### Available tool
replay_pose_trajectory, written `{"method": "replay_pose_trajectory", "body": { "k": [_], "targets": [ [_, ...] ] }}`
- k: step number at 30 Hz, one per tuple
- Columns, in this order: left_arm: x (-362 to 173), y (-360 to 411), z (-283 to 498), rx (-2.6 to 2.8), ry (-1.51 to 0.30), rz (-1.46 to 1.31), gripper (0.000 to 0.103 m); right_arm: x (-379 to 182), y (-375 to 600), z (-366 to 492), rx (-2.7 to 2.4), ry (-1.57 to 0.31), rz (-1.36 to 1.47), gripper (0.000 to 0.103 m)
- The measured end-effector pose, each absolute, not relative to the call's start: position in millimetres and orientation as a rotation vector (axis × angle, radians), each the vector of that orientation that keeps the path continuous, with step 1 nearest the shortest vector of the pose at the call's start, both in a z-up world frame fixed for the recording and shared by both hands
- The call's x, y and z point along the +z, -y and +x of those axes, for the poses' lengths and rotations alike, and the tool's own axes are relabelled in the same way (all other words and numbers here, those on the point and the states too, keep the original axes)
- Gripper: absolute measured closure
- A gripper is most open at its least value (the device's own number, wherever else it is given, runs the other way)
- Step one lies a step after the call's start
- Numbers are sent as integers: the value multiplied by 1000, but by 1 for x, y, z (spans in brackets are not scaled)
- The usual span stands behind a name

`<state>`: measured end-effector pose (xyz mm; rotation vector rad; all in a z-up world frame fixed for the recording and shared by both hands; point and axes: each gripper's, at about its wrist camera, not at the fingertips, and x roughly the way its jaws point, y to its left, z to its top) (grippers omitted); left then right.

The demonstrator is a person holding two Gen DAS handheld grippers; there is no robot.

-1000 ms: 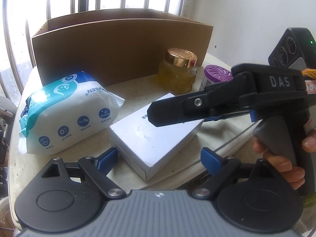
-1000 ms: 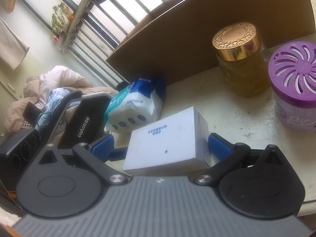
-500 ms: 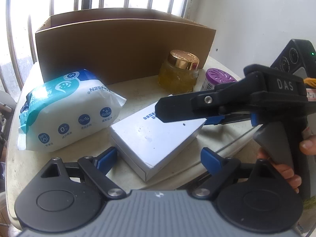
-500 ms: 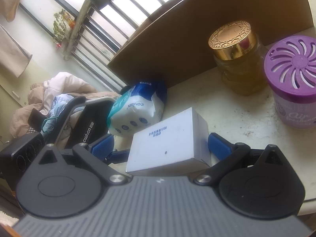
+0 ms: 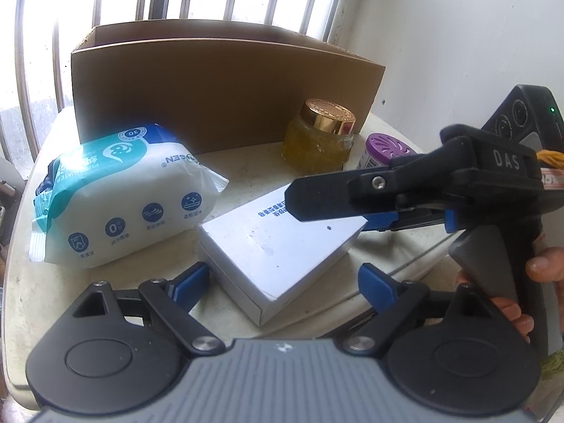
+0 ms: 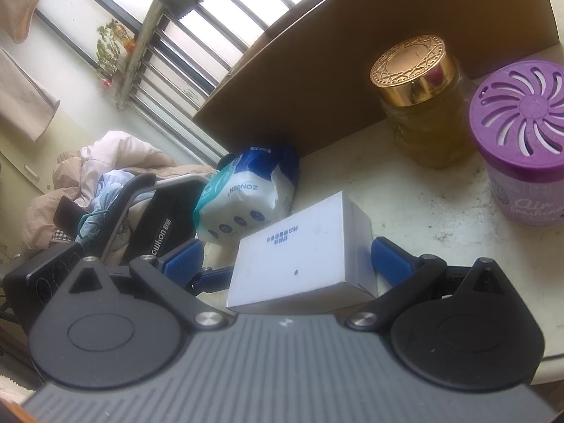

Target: Organize objects

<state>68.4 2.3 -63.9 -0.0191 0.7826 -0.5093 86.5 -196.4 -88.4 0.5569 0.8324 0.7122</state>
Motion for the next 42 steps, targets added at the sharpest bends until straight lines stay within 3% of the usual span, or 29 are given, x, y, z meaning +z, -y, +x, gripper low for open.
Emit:
{"method": "replay_pose_trajectory", "body": {
  "k": [42],
  "targets": [
    [-62,-1,69,-524,-780,-5,6,-85,190,83,693,-830,504,1]
  ]
}}
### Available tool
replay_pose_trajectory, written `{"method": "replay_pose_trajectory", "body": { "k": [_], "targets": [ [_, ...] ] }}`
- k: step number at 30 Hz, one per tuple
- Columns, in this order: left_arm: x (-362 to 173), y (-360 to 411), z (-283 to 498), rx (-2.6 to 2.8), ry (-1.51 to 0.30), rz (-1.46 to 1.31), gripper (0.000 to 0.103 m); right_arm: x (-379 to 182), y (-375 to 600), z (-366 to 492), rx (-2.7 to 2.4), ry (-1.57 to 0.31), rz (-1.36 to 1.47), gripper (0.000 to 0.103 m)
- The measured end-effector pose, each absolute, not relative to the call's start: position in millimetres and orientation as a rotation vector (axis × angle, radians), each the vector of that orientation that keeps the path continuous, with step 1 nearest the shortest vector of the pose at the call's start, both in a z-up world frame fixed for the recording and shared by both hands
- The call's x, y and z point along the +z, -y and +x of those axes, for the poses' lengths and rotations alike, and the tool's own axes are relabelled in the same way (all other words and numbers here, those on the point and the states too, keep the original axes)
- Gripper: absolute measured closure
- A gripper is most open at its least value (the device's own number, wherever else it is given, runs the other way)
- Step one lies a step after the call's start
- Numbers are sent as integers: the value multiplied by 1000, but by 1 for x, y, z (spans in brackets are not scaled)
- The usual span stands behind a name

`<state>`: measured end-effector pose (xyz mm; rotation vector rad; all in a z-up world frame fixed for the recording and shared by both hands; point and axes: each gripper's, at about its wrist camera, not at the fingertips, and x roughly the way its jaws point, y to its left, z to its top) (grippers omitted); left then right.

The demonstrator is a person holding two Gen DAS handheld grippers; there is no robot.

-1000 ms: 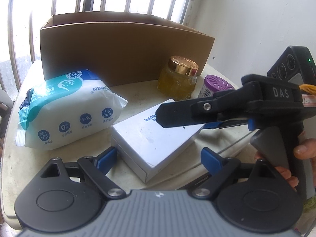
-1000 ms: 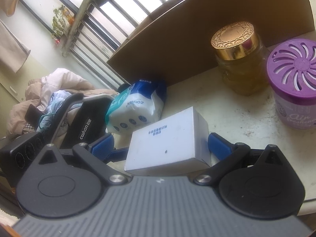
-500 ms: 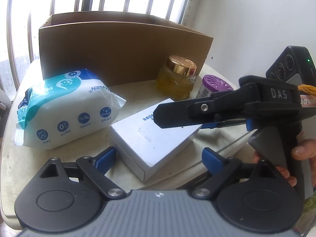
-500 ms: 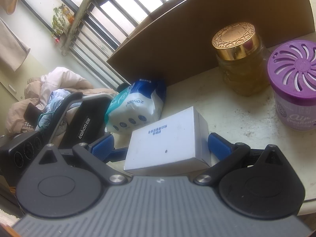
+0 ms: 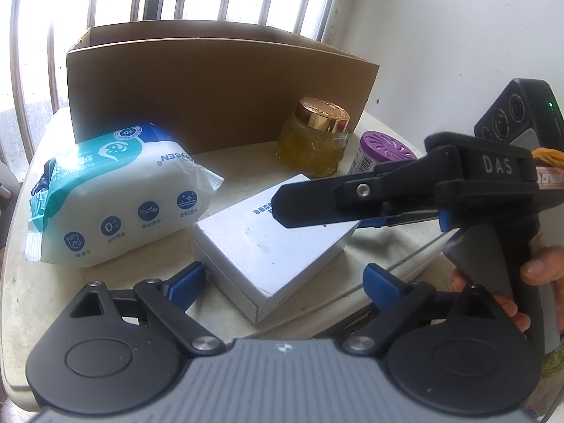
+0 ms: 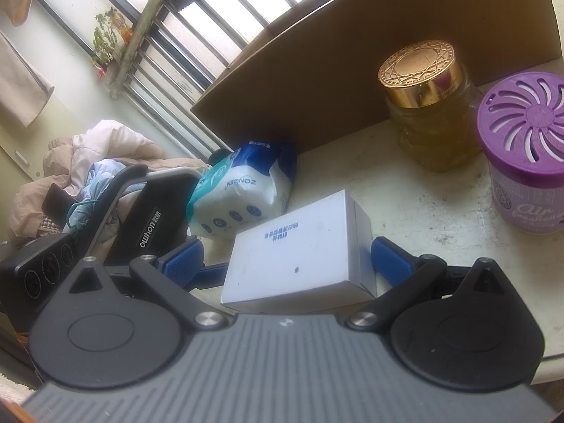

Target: Organize objects

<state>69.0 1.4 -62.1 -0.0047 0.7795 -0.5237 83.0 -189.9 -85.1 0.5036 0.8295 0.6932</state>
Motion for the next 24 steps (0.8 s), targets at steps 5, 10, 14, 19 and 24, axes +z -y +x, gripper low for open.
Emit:
{"method": "replay_pose_trajectory", "body": {
  "k": [5,10,14,19,24],
  "targets": [
    [-63,5,67,-509,-770,55,5,-86,191,83,688,-828,515,1],
    [-63,7,65,-464,-754,90,13,-84,193,85,684,-844,530,1],
    [-62,10,66,-432,-753,114,22,-82,193,78,654,-816,490,1],
    [-60,12,64,-419,-750,124,30,-81,196,76,623,-802,469,7],
    [-60,8,64,-422,-747,124,36,-83,196,72,605,-807,446,30]
  ]
}}
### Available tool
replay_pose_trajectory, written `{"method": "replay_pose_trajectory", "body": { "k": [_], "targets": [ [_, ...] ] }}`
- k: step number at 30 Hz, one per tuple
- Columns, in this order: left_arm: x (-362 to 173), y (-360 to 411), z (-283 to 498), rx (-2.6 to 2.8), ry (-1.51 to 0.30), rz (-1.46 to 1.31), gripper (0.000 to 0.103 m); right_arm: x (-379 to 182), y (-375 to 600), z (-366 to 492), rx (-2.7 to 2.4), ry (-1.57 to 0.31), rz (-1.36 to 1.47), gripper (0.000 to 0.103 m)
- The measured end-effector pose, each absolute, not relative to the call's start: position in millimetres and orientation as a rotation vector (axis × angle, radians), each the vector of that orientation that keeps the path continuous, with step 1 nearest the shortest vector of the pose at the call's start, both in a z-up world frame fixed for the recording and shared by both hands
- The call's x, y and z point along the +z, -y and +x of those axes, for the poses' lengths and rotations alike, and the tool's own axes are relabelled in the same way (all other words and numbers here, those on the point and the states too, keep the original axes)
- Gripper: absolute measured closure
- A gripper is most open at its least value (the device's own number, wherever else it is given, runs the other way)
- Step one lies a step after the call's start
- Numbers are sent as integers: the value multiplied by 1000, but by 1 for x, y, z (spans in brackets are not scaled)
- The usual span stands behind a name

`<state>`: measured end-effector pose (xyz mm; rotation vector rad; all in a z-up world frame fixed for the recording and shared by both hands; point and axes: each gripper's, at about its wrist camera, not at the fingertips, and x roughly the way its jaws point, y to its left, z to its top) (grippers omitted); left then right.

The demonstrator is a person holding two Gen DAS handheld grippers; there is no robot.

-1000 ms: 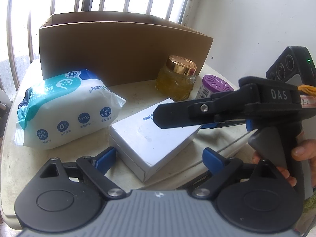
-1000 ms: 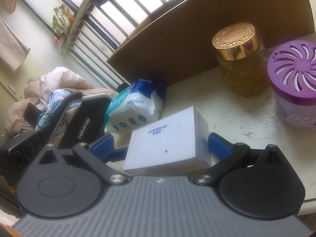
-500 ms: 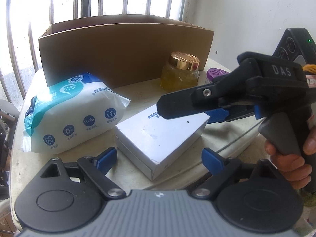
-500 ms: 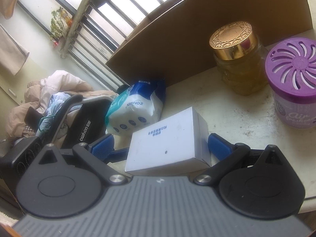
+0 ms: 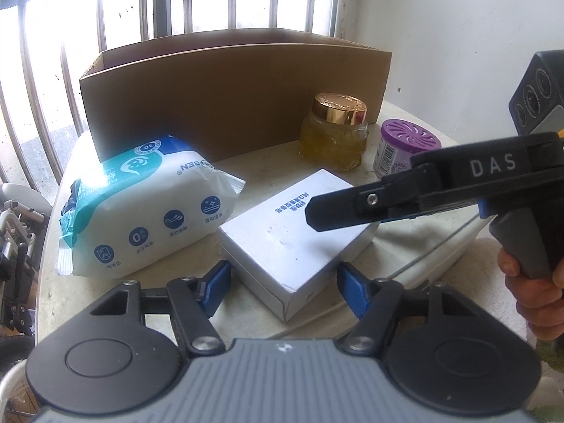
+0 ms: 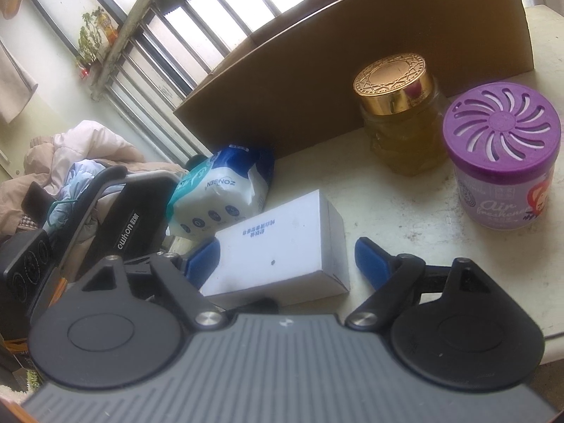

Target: Organize objects

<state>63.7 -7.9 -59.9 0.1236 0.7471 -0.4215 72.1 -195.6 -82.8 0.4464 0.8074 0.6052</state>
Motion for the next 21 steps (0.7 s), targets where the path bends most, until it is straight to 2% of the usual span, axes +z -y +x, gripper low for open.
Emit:
{"method": "replay_pose_trajectory", "body": {
  "k": [4,21],
  "targets": [
    [-58,6,60,-426,-750,127,38,-83,196,67,581,-816,428,42],
    [-61,14,65,-408,-749,153,30,-85,196,62,605,-792,411,41]
  ]
}}
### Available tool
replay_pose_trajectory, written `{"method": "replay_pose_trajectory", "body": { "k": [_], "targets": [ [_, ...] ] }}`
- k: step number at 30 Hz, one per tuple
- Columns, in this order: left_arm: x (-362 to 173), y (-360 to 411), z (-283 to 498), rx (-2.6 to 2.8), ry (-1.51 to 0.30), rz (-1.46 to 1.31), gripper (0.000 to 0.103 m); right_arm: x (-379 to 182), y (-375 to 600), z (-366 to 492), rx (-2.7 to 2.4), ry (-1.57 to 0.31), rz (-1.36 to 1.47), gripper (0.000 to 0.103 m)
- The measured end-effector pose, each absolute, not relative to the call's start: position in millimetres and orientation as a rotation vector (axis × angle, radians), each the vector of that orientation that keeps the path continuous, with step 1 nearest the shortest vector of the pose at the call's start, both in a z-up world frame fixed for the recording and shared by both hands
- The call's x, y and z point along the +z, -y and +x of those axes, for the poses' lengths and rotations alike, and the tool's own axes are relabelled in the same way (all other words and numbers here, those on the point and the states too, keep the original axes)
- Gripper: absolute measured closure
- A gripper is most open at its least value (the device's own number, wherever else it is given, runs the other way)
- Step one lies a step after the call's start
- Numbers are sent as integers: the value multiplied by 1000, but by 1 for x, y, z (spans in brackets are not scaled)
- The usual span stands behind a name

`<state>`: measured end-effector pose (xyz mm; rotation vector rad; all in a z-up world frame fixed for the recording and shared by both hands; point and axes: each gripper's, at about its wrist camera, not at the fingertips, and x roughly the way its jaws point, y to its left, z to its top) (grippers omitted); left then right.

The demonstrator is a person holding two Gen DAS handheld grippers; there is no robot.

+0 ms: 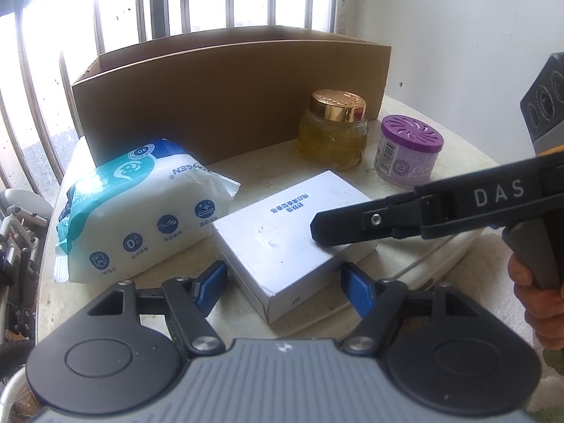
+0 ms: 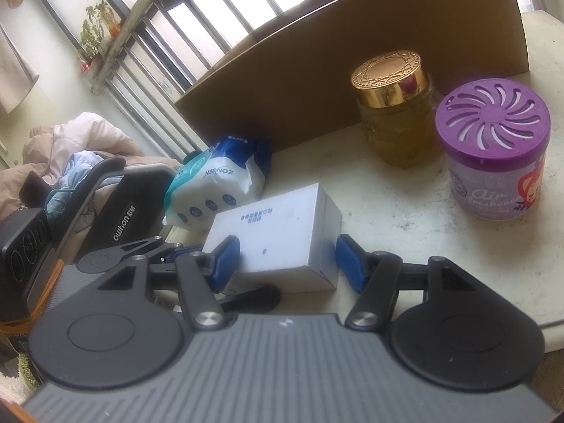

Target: Organize objects

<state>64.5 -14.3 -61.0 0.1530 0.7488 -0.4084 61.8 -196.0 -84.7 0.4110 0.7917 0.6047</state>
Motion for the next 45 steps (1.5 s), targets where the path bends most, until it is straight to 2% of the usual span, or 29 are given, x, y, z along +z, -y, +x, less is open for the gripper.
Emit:
{"method": "replay_pose_trajectory", "body": {
  "k": [45],
  "targets": [
    [-45,8,57,-386,-728,110,30,-65,184,48,573,-721,336,41]
  ]
}}
